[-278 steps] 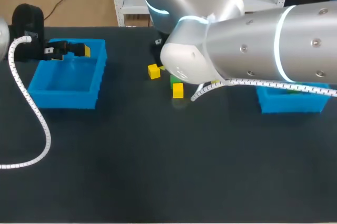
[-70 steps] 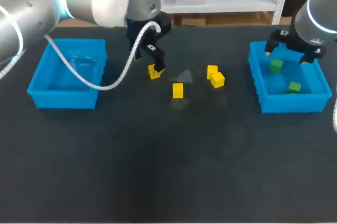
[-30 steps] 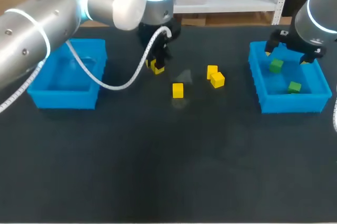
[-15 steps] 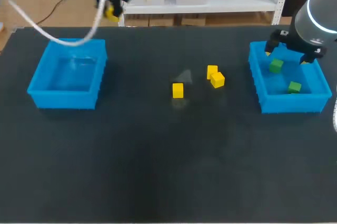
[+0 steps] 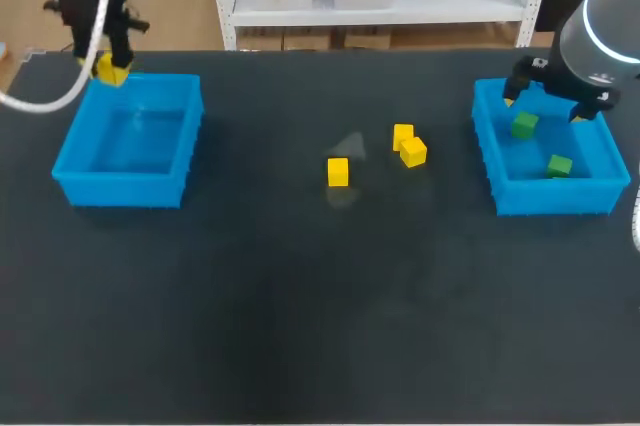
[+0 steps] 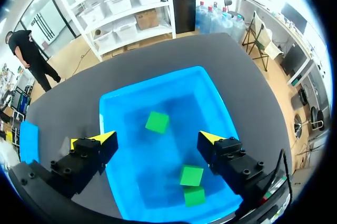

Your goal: Put the green cubes in the right bin and the yellow cubes in the left bin.

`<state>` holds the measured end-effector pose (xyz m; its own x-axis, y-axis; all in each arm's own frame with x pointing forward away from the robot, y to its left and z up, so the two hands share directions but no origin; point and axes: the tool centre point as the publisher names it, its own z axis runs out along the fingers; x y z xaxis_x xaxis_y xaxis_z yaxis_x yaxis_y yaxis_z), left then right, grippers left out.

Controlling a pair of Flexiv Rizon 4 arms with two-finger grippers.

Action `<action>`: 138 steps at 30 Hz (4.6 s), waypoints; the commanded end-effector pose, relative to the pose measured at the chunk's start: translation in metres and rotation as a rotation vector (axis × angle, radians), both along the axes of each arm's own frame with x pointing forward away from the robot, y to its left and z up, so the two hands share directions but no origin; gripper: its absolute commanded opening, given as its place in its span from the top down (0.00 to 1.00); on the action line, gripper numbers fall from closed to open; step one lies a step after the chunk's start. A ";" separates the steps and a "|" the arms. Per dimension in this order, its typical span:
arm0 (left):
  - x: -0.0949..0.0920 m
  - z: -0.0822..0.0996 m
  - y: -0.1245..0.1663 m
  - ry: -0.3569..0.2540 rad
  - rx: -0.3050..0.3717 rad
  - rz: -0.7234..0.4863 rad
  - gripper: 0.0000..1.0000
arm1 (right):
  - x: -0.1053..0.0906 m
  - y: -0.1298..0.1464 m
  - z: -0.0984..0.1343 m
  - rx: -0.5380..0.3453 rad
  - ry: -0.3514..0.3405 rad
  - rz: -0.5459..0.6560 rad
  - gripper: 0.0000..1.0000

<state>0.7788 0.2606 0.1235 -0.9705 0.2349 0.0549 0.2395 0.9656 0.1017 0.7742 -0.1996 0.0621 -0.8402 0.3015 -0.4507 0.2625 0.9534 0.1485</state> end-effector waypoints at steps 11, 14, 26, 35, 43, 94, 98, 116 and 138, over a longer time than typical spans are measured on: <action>-0.024 -0.014 -0.016 -0.284 -0.113 -0.060 0.00 | -0.001 0.000 -0.001 -0.002 -0.004 -0.002 0.00; -0.023 -0.005 -0.024 -0.301 -0.124 -0.084 0.00 | -0.001 0.000 -0.001 -0.002 -0.004 -0.002 0.00; -0.020 0.029 -0.084 -0.329 -0.186 -0.202 0.00 | -0.001 0.000 -0.001 -0.002 -0.004 -0.002 0.00; -0.023 0.050 -0.190 -0.310 -0.207 -0.451 0.00 | -0.001 0.000 -0.001 -0.002 -0.004 -0.002 0.00; -0.047 0.037 -0.273 -0.242 -0.212 -0.731 0.00 | -0.001 0.000 -0.001 -0.002 -0.004 -0.002 0.00; -0.044 -0.118 -0.325 0.036 -0.077 -0.458 0.00 | -0.001 0.000 -0.001 -0.002 -0.004 -0.002 0.00; -0.050 -0.124 -0.323 0.066 -0.066 -0.454 0.00 | -0.001 0.000 -0.001 -0.002 -0.004 -0.002 0.00; -0.058 -0.137 -0.324 0.076 -0.100 -0.408 1.00 | -0.001 0.000 -0.001 -0.002 -0.004 -0.002 0.00; -0.012 -0.024 -0.219 -0.253 -0.051 -0.307 1.00 | -0.001 0.000 -0.001 -0.002 -0.004 -0.002 0.00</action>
